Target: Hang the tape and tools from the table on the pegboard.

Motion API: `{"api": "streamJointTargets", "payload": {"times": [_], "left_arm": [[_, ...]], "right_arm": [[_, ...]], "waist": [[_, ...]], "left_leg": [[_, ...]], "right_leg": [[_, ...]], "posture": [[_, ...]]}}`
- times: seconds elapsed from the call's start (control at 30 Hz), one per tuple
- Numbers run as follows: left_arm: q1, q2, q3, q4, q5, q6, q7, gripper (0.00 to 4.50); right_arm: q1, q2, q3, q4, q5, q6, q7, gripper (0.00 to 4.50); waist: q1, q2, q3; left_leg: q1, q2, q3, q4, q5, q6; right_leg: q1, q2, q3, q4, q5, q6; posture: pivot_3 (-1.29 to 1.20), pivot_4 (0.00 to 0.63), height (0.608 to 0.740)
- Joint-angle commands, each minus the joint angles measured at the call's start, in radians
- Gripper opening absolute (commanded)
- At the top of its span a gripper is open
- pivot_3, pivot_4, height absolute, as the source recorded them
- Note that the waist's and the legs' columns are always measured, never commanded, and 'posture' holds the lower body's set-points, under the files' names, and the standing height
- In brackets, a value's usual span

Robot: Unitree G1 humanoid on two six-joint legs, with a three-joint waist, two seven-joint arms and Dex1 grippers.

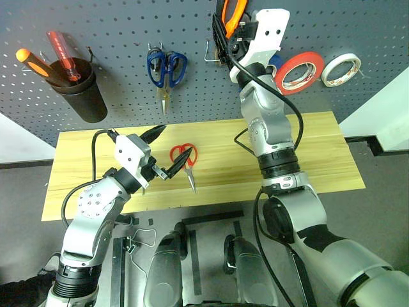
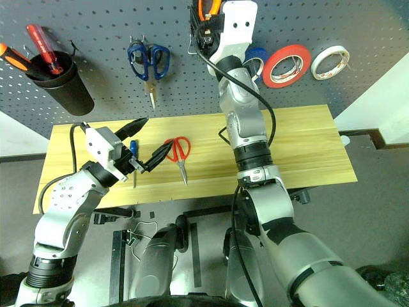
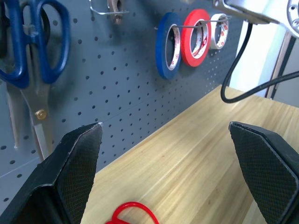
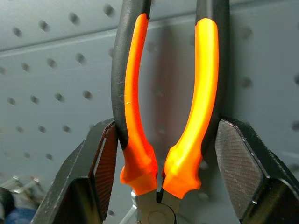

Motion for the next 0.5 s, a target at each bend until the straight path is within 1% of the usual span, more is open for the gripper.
{"api": "streamJointTargets", "payload": {"times": [0.03, 0.2, 0.37, 0.43, 0.47, 0.5], "left_arm": [[0.006, 0.005, 0.008, -0.063, -0.019, 0.003, 0.0, 4.5], [0.013, 0.004, 0.006, -0.069, -0.021, 0.008, -0.001, 4.5], [0.005, -0.004, -0.004, -0.054, -0.017, 0.001, 0.002, 4.5], [-0.003, -0.008, -0.005, -0.047, -0.014, -0.004, 0.004, 4.5], [-0.004, -0.01, -0.006, -0.045, -0.014, -0.006, 0.005, 4.5], [-0.003, -0.011, -0.007, -0.043, -0.012, -0.009, 0.005, 4.5]], "right_arm": [[-0.016, -0.011, -0.012, -0.03, -0.004, -0.042, -0.015, 2.74], [0.001, -0.006, -0.005, -0.05, -0.005, -0.029, -0.022, 2.74], [0.037, 0.003, 0.024, -0.099, 0.002, 0.023, 0.001, 2.74], [0.04, 0.0, 0.03, -0.113, 0.0, 0.034, 0.005, 3.46], [0.038, -0.001, 0.03, -0.118, 0.0, 0.039, 0.003, 3.69], [0.035, -0.002, 0.029, -0.12, -0.001, 0.043, 0.001, 4.05]], "waist": [[0.001, 0.0, 0.001], [0.001, 0.002, 0.002], [0.002, 0.002, 0.003], [0.001, 0.002, 0.003], [0.0, 0.002, 0.003], [-0.001, 0.002, 0.003]], "left_leg": [[0.0, 0.0, 0.0, -0.001, 0.0, 0.0], [0.0, -0.001, 0.001, -0.003, 0.0, 0.0], [0.0, -0.001, 0.001, -0.003, 0.0, 0.0], [0.0, -0.001, 0.001, -0.003, 0.0, 0.0], [0.0, -0.001, 0.001, -0.003, 0.0, 0.0], [0.0, -0.001, 0.001, -0.004, 0.0, 0.0]], "right_leg": [[0.0, 0.0, 0.0, -0.001, 0.0, 0.0], [0.0, -0.001, 0.0, -0.002, 0.0, 0.001], [0.0, -0.001, 0.0, -0.002, -0.001, 0.001], [0.0, -0.001, 0.0, -0.002, -0.001, 0.001], [0.0, -0.001, 0.0, -0.002, 0.0, 0.001], [-0.001, -0.001, 0.0, -0.002, 0.0, 0.001]], "posture": [[0.13, 0.38, 0.717], [0.12, 0.392, 0.717], [0.12, 0.377, 0.717], [0.11, 0.371, 0.717], [0.11, 0.371, 0.717], [0.11, 0.369, 0.717]]}}
